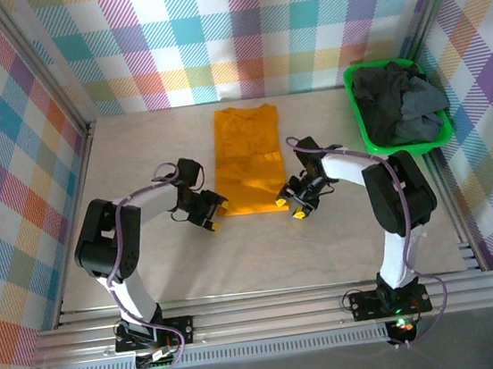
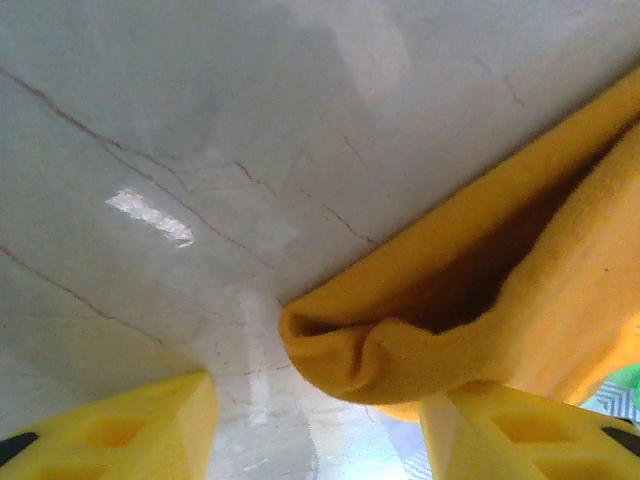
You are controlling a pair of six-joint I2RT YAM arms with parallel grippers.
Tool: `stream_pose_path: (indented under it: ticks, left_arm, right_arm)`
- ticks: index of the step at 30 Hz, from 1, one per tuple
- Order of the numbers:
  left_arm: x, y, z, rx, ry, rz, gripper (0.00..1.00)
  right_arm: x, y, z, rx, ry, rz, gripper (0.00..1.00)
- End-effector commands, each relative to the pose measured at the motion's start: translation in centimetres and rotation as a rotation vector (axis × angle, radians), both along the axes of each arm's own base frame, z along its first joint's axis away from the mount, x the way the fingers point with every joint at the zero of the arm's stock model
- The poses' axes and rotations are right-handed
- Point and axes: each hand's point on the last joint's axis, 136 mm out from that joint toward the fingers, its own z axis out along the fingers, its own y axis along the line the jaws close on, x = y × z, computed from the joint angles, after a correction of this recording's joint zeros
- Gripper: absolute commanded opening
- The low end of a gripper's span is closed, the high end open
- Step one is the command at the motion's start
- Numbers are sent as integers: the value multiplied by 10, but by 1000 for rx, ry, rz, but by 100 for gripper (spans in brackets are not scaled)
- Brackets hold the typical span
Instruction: Fold and stack the t-shirts
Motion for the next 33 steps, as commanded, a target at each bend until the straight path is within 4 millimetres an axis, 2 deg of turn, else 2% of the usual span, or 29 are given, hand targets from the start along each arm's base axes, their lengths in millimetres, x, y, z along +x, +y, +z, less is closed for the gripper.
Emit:
stream_pose_path:
  ticks: [1, 4, 6, 12, 16, 18, 21, 27, 30, 33]
  left_arm:
    - [22, -8, -4, -2, -62, -3, 53]
    - [32, -10, -6, 3, -75, -9, 45]
    - [38, -11, -8, 15, -80, -19, 37]
    - [46, -7, -2, 48, -106, -33, 2]
    - [36, -1, 13, 69, -121, -69, 0]
    - [24, 0, 18, 60, -121, -103, 0]
    - [-4, -3, 14, 28, -121, -176, 0]
    - [-96, 0, -11, 10, -36, -351, 0]
    - [-128, -1, -9, 7, -59, -421, 0]
    - [-143, -2, 4, -15, -107, -447, 0]
  right_arm:
    - [20, 13, 5, 39, -29, -12, 50]
    - [30, 14, 2, 15, -39, -5, 45]
    - [37, 16, 1, 9, -49, 1, 38]
    - [43, 13, 9, -18, -74, 12, 2]
    - [31, 5, 21, -36, -90, 32, 0]
    - [19, 2, 24, -29, -87, 50, 0]
    - [-6, 1, 20, -14, -52, 91, 0]
    - [-74, 9, 7, -3, 50, 229, 0]
    - [-109, 6, 4, -38, 81, 290, 0]
    - [-132, -2, 6, -45, 95, 286, 0]
